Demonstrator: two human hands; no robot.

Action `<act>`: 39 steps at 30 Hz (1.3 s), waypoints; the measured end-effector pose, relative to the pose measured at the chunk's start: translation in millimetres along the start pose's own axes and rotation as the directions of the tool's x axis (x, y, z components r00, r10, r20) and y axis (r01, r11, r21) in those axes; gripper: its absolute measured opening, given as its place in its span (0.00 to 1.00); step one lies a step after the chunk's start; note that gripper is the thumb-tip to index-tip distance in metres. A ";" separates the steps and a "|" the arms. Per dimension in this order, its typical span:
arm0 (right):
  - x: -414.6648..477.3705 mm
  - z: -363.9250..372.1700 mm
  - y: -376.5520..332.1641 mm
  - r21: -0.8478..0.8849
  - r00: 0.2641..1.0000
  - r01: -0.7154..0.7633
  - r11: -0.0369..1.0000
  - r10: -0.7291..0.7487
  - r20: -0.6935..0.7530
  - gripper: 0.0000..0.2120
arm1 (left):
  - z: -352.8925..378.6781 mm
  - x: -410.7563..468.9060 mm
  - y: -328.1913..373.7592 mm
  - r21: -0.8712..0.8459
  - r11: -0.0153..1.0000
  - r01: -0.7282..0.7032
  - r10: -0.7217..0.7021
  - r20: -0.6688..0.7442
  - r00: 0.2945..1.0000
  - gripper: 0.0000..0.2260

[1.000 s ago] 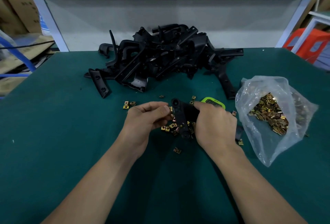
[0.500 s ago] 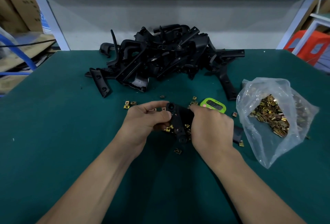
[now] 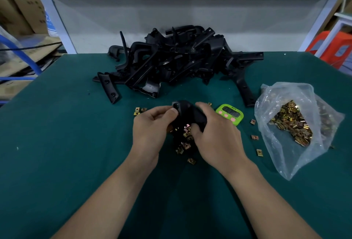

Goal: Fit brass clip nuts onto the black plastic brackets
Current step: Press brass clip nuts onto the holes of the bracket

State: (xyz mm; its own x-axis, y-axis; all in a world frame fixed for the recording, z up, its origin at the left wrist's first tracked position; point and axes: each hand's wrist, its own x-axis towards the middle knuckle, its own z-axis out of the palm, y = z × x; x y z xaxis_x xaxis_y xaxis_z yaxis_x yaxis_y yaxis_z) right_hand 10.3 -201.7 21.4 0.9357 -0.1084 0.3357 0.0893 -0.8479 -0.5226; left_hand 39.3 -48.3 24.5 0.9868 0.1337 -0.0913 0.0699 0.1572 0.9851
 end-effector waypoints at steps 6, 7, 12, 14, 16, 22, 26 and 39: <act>2.3 1.5 7.6 0.006 1.000 -0.017 1.000 0.017 0.011 0.09 | -1.8 -5.9 -4.7 0.401 0.853 -0.334 0.324 0.095 0.941 0.11; 2.5 1.1 8.1 0.002 1.000 -0.014 1.000 0.014 0.016 0.10 | -1.6 -7.2 -4.5 0.432 0.819 -0.379 0.367 0.113 0.923 0.13; 6.4 0.6 16.8 0.063 0.995 -0.103 0.993 0.102 0.014 0.10 | -12.6 6.4 4.0 0.483 0.781 -0.395 0.383 0.129 0.915 0.09; 9.8 1.1 21.1 0.071 0.987 -0.162 0.984 0.161 0.017 0.09 | -25.2 17.6 7.0 0.568 0.761 -0.314 0.303 0.116 0.946 0.10; 12.4 0.2 23.8 0.095 0.976 -0.217 0.972 0.215 0.030 0.12 | -35.7 22.5 5.8 0.685 0.673 -0.277 0.221 0.171 0.960 0.09; 11.3 0.9 22.3 0.079 0.979 -0.202 0.976 0.198 0.048 0.08 | -30.6 17.0 -0.8 0.763 0.499 -0.411 0.159 0.386 0.909 0.13; 11.9 0.3 22.5 0.081 0.977 -0.208 0.975 0.204 0.056 0.09 | -25.5 15.0 -4.6 0.752 0.436 -0.494 0.243 0.430 0.869 0.10; 15.0 0.1 25.7 0.129 0.960 -0.276 0.953 0.266 0.087 0.08 | -13.7 9.4 -11.0 0.792 0.147 -0.592 0.386 0.505 0.772 0.07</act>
State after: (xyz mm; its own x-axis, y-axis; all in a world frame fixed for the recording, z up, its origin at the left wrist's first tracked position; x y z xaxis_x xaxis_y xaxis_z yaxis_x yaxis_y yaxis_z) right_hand 26.7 -225.1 13.0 0.9519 -0.2841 0.1149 -0.1289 -0.7112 -0.6911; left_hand 45.7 -35.4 10.7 0.8626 -0.3305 0.3830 -0.4582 -0.8313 0.3146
